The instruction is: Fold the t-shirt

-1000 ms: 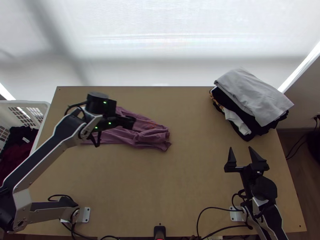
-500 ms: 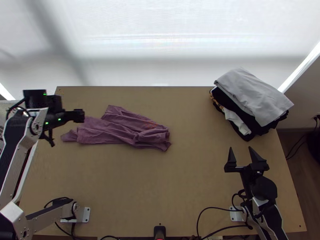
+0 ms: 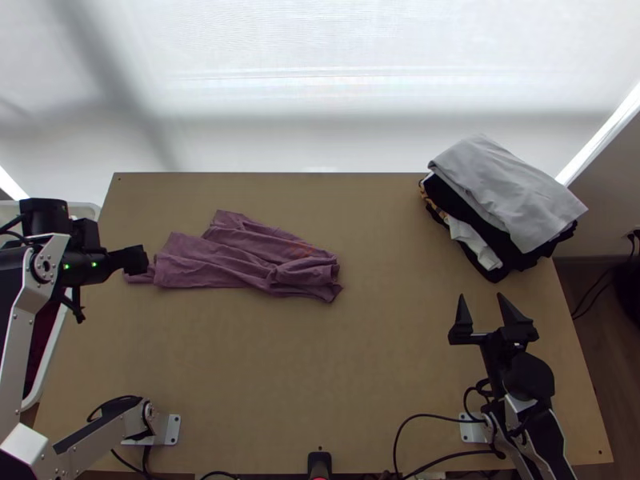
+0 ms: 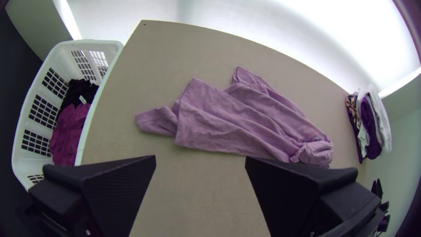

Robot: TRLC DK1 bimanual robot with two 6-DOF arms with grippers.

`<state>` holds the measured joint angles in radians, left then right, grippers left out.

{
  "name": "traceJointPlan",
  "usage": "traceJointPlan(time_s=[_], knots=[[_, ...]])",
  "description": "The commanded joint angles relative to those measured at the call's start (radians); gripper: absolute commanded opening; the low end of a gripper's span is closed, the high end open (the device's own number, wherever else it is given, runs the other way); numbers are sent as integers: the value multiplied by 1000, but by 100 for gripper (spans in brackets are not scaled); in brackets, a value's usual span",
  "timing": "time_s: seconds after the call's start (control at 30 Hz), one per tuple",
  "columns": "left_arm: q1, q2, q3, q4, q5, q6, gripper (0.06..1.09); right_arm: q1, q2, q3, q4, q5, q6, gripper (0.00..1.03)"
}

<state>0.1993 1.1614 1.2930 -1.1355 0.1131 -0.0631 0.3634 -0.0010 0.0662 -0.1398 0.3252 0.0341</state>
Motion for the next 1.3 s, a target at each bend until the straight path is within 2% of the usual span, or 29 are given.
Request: traceJointPlan(time_s=[0.0,0.2,0.33,0.47,0.63,0.9,1.0,1.27], knots=[[0,-20,-23,-29,10,-38,105,8,-2,-11,-3,3,30,98],[5,-25,-38,-29,8,-52,105,31,-4,-9,0,5,29,98],[5,-34,-40,-24,8,-60,105,48,-1,-8,29,-17,-76,98],[-1,-39,-55,-17,10,-66,105,49,-1,32,32,-78,-142,98],[-14,-48,-75,22,10,-81,105,80,38,86,78,-123,-283,98],[-43,-89,-133,79,10,-112,105,266,306,245,146,-124,-476,98],[-47,-111,-169,92,10,-113,105,333,444,325,151,-126,-514,98],[-44,-161,-207,112,10,-118,105,479,869,569,146,-124,-534,98]])
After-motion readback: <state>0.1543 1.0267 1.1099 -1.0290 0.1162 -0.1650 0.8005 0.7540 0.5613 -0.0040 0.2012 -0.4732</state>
